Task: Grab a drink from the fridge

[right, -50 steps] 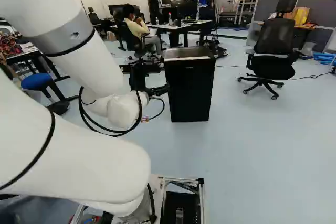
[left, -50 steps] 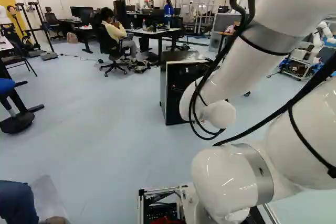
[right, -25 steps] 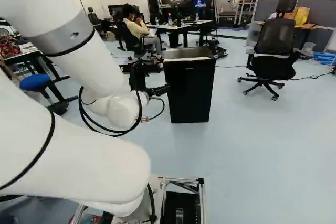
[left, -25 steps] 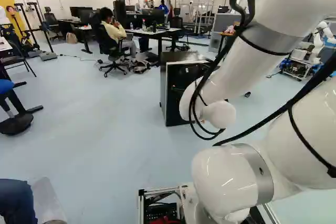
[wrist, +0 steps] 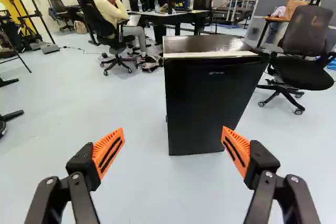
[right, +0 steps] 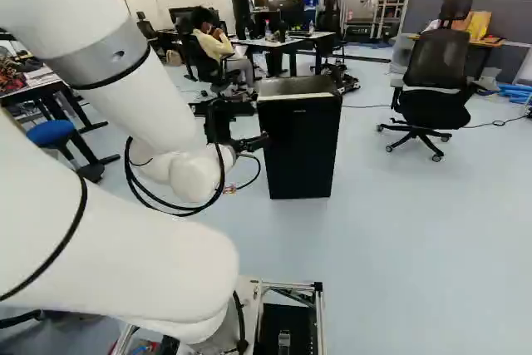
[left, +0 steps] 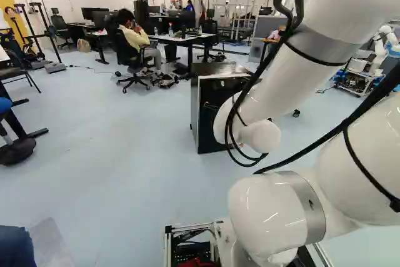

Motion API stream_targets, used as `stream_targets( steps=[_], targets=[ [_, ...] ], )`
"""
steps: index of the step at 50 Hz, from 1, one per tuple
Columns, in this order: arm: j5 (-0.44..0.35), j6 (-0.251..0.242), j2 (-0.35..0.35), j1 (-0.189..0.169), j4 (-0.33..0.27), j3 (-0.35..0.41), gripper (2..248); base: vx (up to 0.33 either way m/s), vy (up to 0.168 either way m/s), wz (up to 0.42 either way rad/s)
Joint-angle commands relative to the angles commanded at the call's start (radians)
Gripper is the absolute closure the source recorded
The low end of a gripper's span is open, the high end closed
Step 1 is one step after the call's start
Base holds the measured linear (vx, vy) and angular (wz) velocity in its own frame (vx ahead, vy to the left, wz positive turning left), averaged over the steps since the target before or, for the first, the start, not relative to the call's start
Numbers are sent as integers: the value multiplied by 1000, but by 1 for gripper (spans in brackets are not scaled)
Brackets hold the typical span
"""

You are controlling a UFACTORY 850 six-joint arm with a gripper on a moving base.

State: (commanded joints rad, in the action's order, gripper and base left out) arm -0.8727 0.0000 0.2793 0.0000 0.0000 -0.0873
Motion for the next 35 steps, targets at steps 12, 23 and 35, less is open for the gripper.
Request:
stream_targets(
  steps=[12, 23, 35],
  targets=[
    [0, 0, 0, 0, 0, 0, 3, 89, 0, -22],
    [0, 0, 0, 0, 0, 0, 3, 88, 29, -11],
    [0, 0, 0, 0, 0, 0, 3, 84, 30, -11]
  ],
)
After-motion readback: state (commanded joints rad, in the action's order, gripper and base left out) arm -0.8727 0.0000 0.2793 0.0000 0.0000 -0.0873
